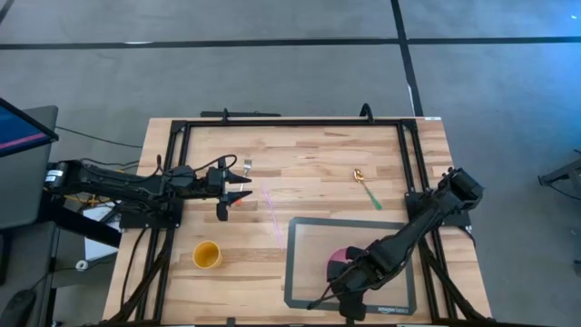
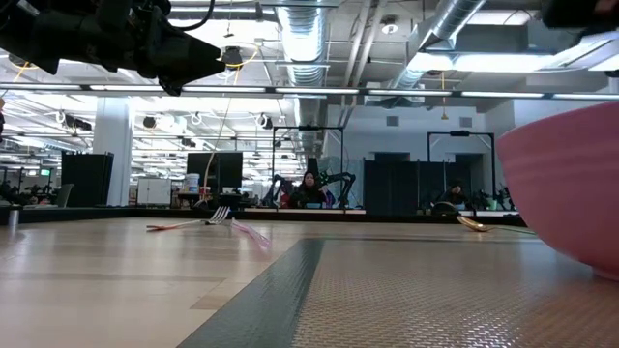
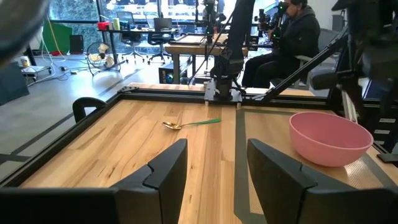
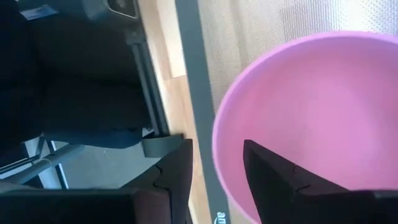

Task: Pick & Place Utensil
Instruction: Put the fork in the pink bowl

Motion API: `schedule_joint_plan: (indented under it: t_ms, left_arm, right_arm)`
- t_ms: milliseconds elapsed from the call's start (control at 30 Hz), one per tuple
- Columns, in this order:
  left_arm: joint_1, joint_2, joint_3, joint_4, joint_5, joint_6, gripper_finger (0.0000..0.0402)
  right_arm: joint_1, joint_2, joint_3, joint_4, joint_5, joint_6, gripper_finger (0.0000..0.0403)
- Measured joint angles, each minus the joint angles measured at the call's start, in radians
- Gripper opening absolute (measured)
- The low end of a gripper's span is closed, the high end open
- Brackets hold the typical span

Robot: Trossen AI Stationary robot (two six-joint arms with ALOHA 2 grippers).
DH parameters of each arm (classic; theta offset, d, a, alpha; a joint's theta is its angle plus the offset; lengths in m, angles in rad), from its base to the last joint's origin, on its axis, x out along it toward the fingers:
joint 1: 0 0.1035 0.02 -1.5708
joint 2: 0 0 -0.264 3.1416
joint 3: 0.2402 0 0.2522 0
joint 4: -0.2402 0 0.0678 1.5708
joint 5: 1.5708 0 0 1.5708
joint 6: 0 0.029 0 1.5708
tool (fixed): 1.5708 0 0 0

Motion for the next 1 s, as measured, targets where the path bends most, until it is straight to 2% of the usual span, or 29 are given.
schedule_joint_plan:
  t_ms: [467, 700, 867, 1000]
  left_arm:
    - [0.000, 0.000, 0.000, 0.000, 0.000, 0.000, 0.0168]
    - [0.000, 0.001, 0.000, 0.000, 0.000, -0.004, 0.0168]
    - [0.000, 0.001, 0.000, 0.005, 0.000, -0.004, 0.0168]
    - [0.000, 0.001, 0.000, 0.011, 0.000, -0.004, 0.0168]
  right_arm:
    - [0.017, -0.009, 0.083, -0.252, 0.021, -0.027, 0.0136]
    - [0.064, -0.133, 0.084, -0.281, 0.253, -0.082, 0.0136]
    - [0.120, -0.256, 0.073, -0.279, 0.460, -0.154, 0.0136]
    - [0.150, -0.348, 0.026, -0.280, 0.552, -0.158, 0.0136]
